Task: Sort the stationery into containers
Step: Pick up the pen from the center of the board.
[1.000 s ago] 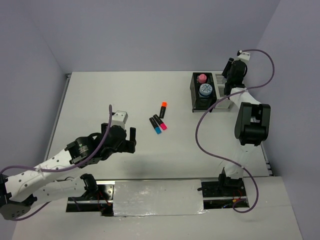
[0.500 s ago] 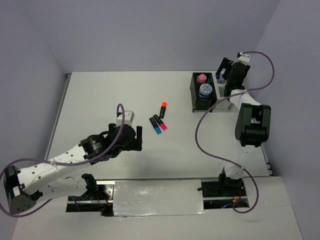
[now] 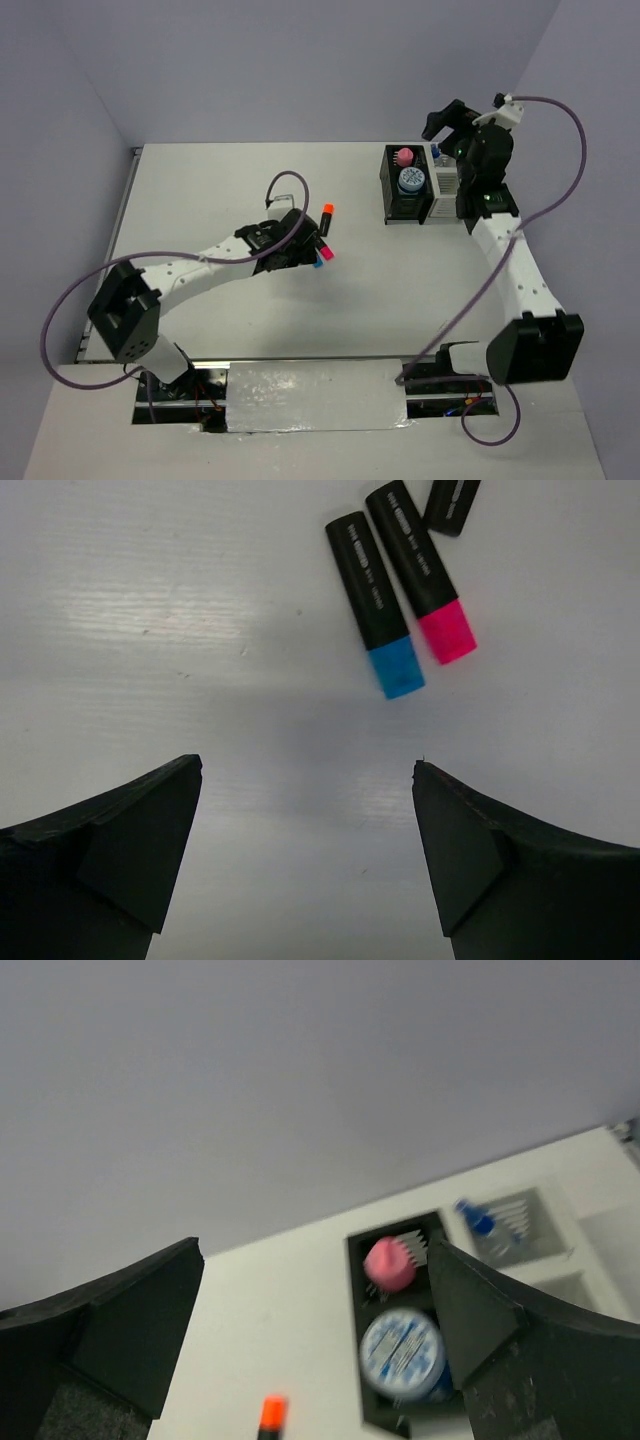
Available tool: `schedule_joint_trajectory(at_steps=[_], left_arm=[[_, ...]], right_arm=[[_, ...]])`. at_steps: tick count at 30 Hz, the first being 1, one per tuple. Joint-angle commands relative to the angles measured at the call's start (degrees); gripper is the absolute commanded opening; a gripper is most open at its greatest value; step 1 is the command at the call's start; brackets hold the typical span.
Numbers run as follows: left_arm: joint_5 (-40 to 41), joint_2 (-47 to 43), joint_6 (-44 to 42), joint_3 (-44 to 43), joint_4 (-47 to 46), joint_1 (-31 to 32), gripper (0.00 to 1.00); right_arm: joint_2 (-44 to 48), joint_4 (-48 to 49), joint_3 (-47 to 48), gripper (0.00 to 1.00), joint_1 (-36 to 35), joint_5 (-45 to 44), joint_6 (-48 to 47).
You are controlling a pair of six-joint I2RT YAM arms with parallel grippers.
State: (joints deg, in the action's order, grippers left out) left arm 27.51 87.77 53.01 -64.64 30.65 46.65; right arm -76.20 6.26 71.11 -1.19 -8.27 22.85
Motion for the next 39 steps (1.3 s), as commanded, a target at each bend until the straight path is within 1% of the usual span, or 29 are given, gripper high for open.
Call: schedule_joint_trajectory(at_steps=[1, 2, 3, 5, 6, 7, 9, 11, 13, 18, 22, 23, 26, 28, 30, 35, 36, 37, 39], left_arm=[[-1.49, 6.17, 3.32, -6.18, -0.16, -0.95, 0.98], [-1.4, 7.93, 3.85, -8.98, 1.5, -0.95, 0.97], [-1.4, 11.34, 4.72, -10.32, 2.3, -1.04, 0.96], [-1.4, 14.96, 5.17, -14.87, 5.01, -1.13, 0.93], [-1.58, 18.2, 5.26, -16.2, 5.73, -1.04, 0.92], [-2.1, 19.62, 5.52, -18.57, 6.43, -1.13, 0.9], [-2.11, 23.48, 6.66, -20.6, 8.45, -1.13, 0.9], [-1.76, 26.21, 8.41, -23.24, 10.46, -1.04, 0.89], [-0.62, 27.45, 9.12, -24.91, 11.35, -1.04, 0.89], [1.15, 31.06, 10.27, -28.69, 13.38, -1.3, 0.85], [0.71, 33.52, 10.79, -30.28, 14.25, -1.48, 0.83], [0.97, 34.22, 11.14, -30.45, 14.43, -1.48, 0.79], [1.67, 35.01, 12.55, -30.98, 16.1, -1.65, 0.78], [2.29, 34.76, 12.81, -30.46, 16.37, -1.65, 0.78], [2.38, 34.4, 12.73, -29.15, 15.67, -1.74, 0.74], [1.67, 35.36, 12.64, -28.7, 14.7, -2.01, 0.72], [1.41, 35.54, 12.47, -28.35, 14.35, -2.01, 0.68], [1.24, 35.63, 12.12, -28.09, 13.82, -2.09, 0.6], [1.06, 35.46, 12.11, -26.59, 13.29, -2.09, 0.53]], right_arm=[[7.28, -10.92, -4.92, 1.0, -4.69, 2.21, 1.5], [8.86, -12.4, -7.19, 1.0, -7.05, 2.21, 0.71], [11.32, -13.63, -8.0, 1.0, -8.03, 1.95, 0.7], [13.26, -16.18, -10.46, 1.0, -9.61, 2.64, 0.88], [14.23, -16.63, -11.42, 1.0, -9.79, 3.52, 0.88], [15.98, -16.89, -13.35, 1.0, -9.97, 4.31, 0.97], [18.27, -18.03, -14.77, 1.0, -9.97, 4.76, 0.71], [20.47, -18.83, -16.53, 1.0, -10.06, 4.58, 0.7], [21.88, -18.74, -17.93, 1.0, -10.06, 6.33, 0.79], [24.7, -19.27, -18.99, 1.0, -10.06, 8.01, 0.97], [24.96, -19.36, -18.82, 1.0, -9.97, 10.21, 0.97], [24.88, -19.44, -18.82, 1.0, -10.06, 10.55, 0.97], [24.88, -19.36, -18.82, 1.0, -10.06, 11.08, 0.97], [24.96, -19.18, -18.82, 1.0, -10.06, 11.17, 0.97], [24.88, -19.09, -18.64, 1.0, -10.06, 11.26, 1.05], [24.53, -18.48, -18.73, 1.0, -10.06, 12.4, 1.49], [24.35, -18.48, -18.73, 1.0, -10.06, 12.58, 1.49], [24.09, -18.48, -18.73, 1.0, -10.15, 12.58, 1.49], [23.91, -18.48, -18.82, 1.0, -10.06, 12.84, 1.49]])
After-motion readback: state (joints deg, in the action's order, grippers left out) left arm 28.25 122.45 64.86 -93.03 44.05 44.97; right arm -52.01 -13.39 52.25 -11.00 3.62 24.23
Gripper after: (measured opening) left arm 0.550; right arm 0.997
